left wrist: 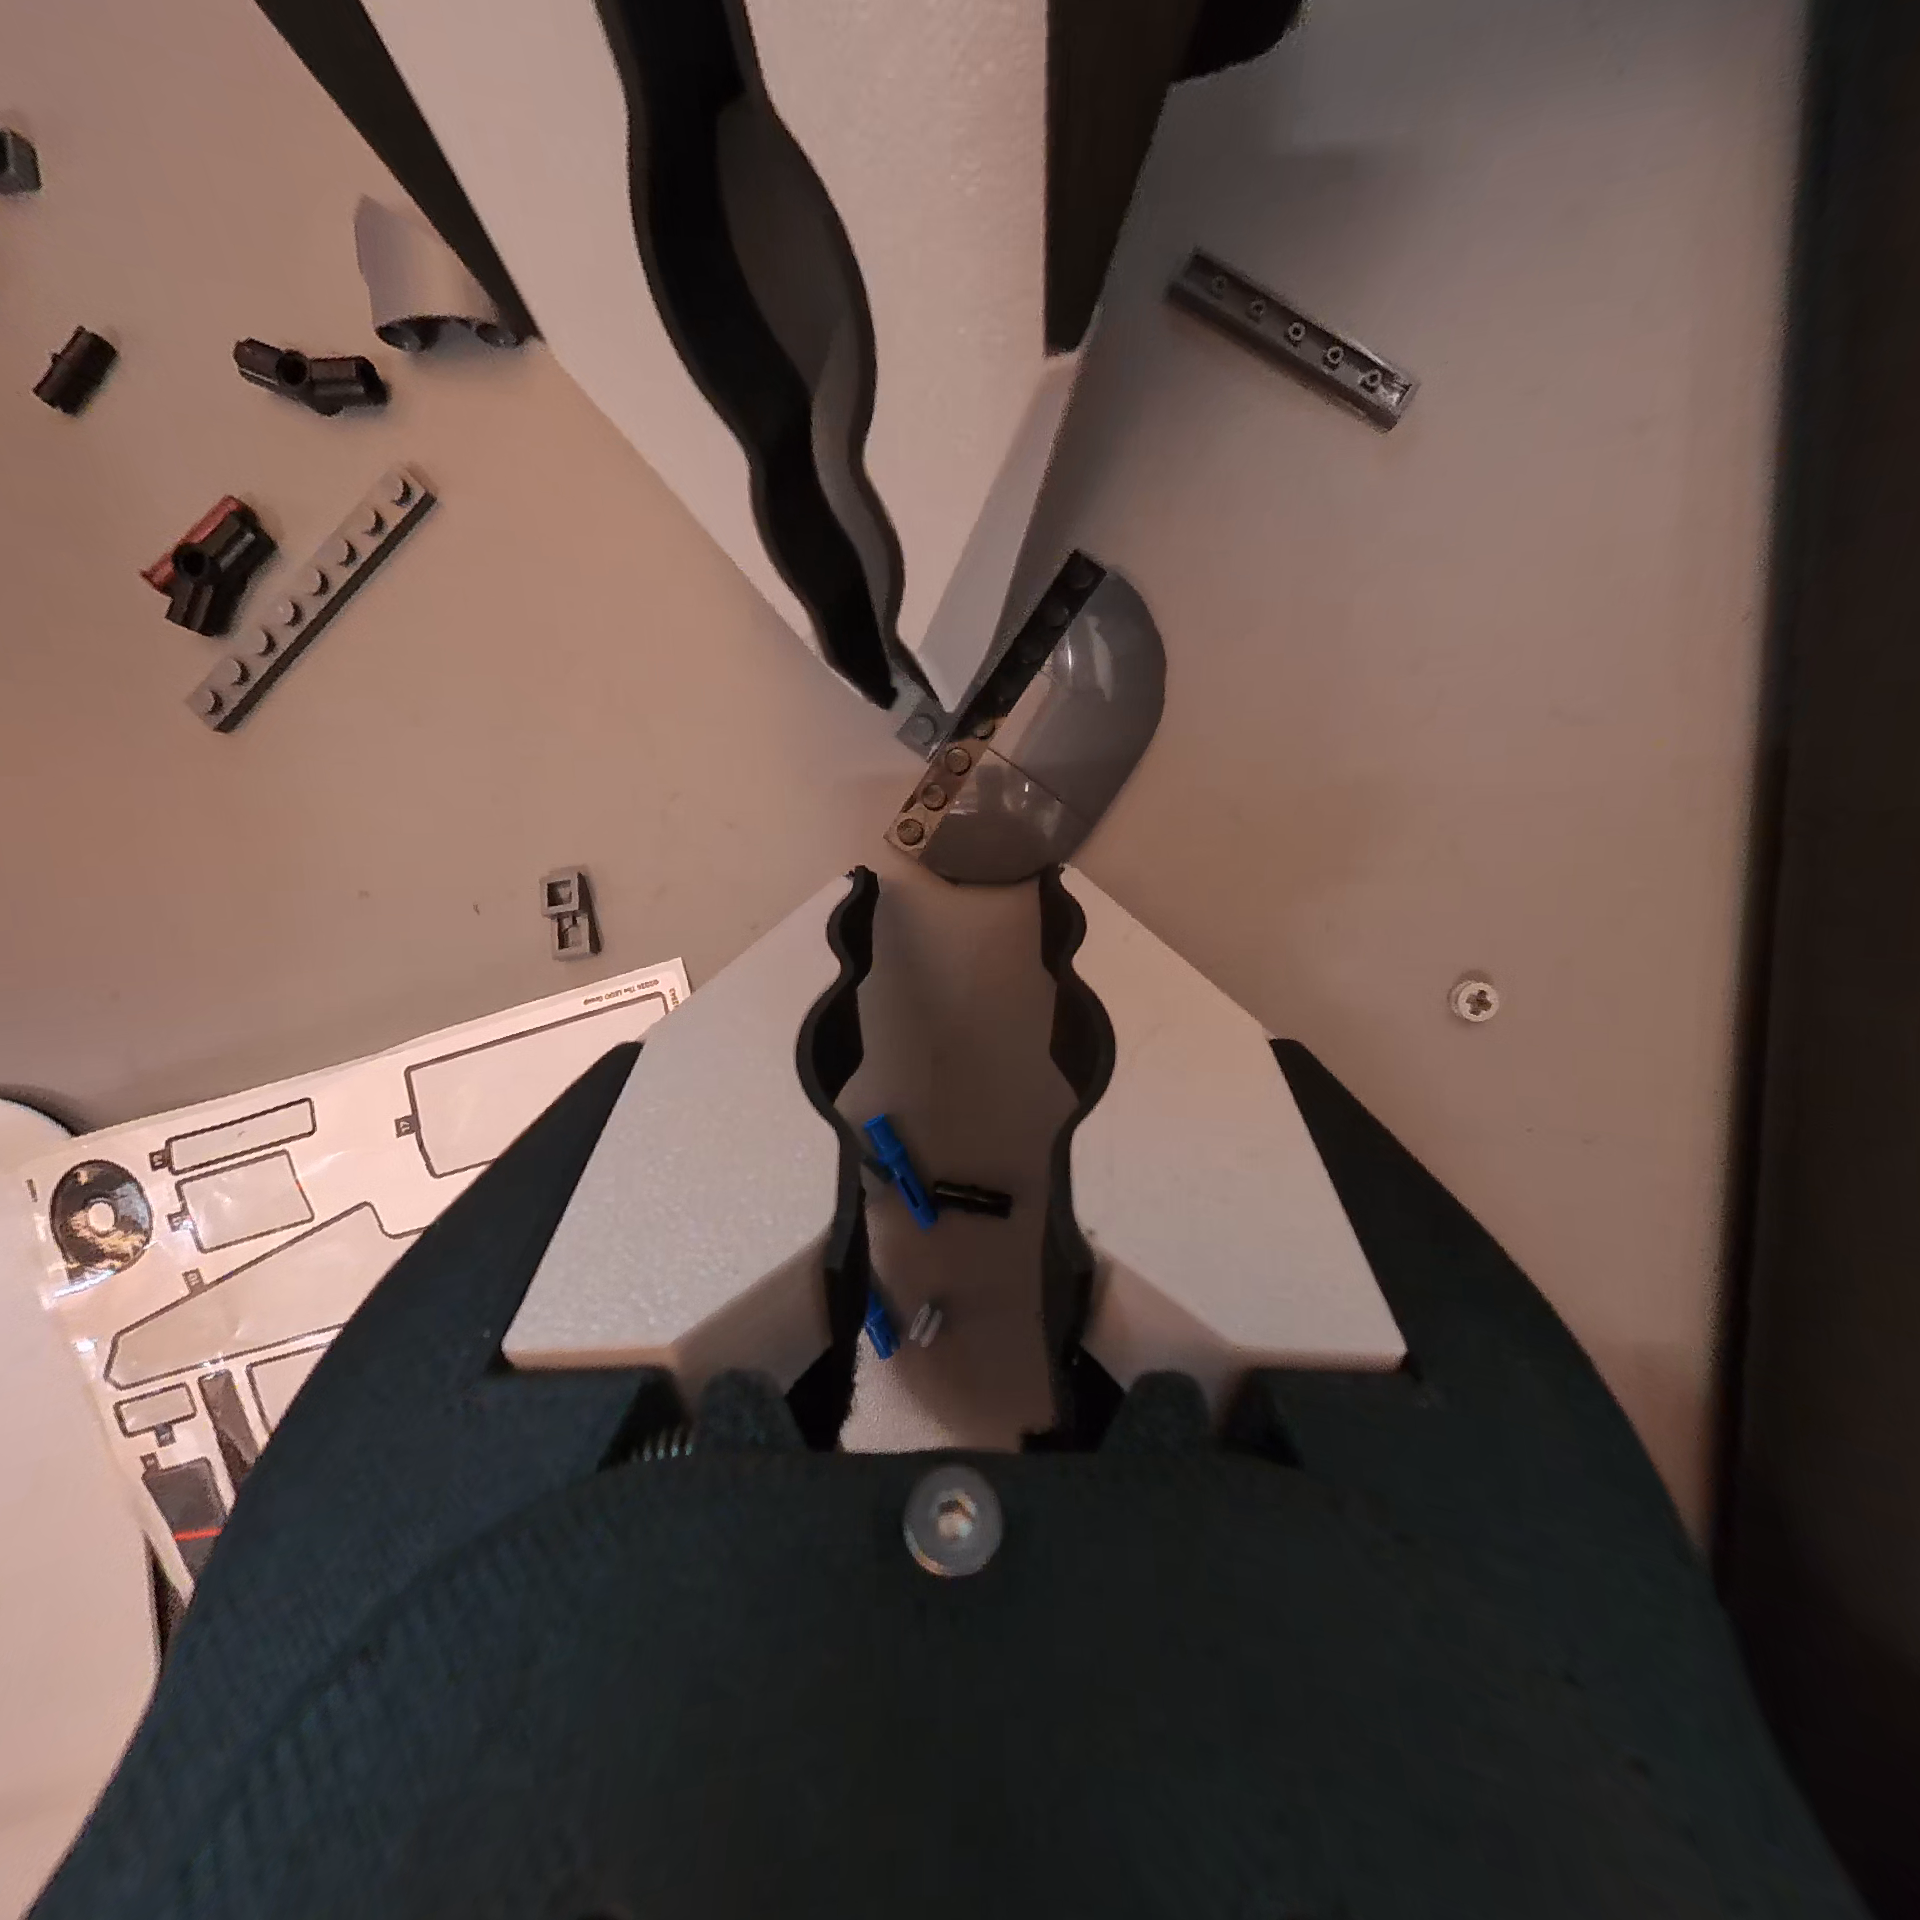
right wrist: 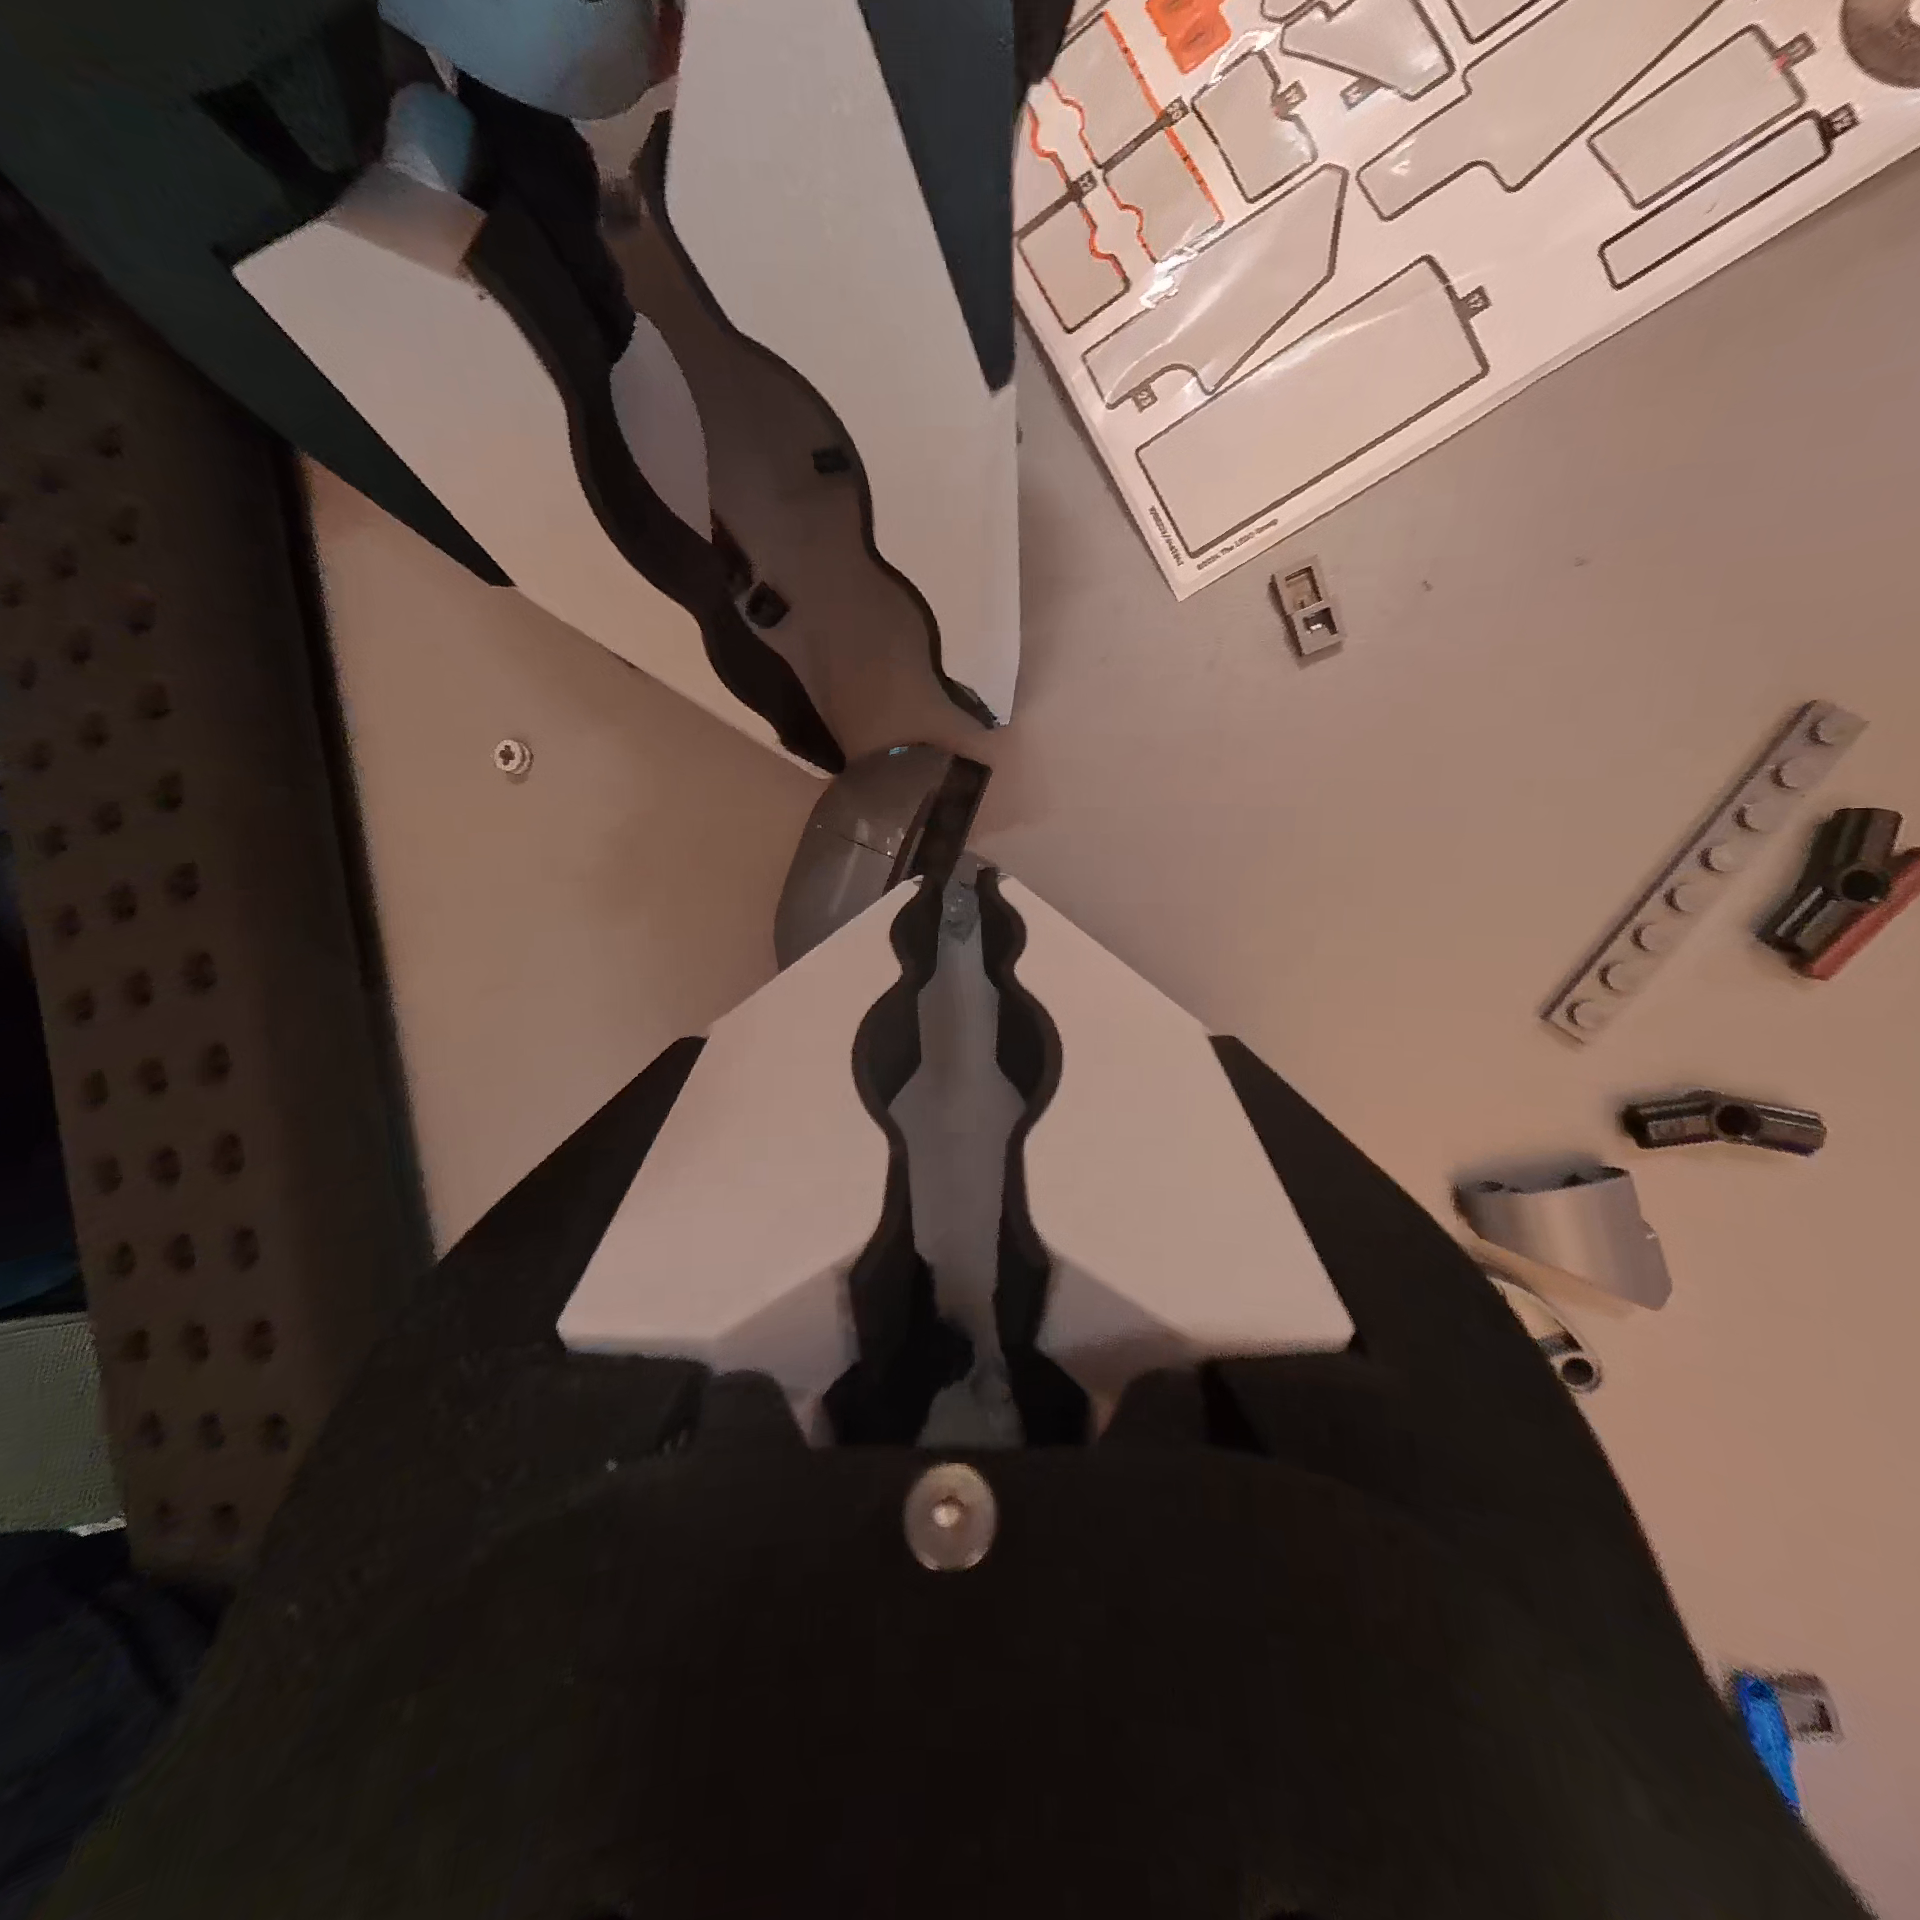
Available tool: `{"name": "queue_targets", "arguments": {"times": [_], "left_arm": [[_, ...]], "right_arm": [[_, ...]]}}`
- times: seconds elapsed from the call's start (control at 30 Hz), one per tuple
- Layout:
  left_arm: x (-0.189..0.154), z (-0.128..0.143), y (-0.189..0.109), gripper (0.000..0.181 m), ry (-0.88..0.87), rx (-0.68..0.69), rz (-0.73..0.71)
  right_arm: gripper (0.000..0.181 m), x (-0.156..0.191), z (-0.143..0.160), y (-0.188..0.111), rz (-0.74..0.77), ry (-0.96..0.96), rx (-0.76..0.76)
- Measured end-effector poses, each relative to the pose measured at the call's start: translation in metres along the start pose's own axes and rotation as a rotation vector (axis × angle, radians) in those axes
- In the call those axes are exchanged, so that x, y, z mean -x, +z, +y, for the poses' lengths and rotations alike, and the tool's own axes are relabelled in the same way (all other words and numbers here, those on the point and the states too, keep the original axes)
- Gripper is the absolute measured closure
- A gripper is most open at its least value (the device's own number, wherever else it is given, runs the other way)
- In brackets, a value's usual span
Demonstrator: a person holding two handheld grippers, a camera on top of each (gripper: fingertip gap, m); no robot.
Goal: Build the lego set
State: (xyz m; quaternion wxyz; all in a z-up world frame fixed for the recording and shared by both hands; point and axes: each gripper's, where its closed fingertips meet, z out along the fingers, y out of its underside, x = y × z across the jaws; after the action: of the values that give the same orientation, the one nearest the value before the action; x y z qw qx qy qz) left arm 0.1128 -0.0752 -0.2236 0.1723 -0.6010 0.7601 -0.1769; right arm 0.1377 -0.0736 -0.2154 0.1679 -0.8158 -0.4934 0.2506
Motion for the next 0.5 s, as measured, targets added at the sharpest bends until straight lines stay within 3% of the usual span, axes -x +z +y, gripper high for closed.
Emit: {"name": "queue_targets", "arguments": {"times": [0.23,0.5], "left_arm": [[-0.0022,-0.0006,0.0025,0.151,0.011,0.005,0.003],[-0.0039,-0.0018,0.0022,0.149,0.013,0.011,0.001]], "right_arm": [[0.169,-0.0021,0.0072,0.0067,0.022,0.000,0.060],[0.177,0.0004,0.0057,0.0079,0.012,-0.006,0.057]]}}
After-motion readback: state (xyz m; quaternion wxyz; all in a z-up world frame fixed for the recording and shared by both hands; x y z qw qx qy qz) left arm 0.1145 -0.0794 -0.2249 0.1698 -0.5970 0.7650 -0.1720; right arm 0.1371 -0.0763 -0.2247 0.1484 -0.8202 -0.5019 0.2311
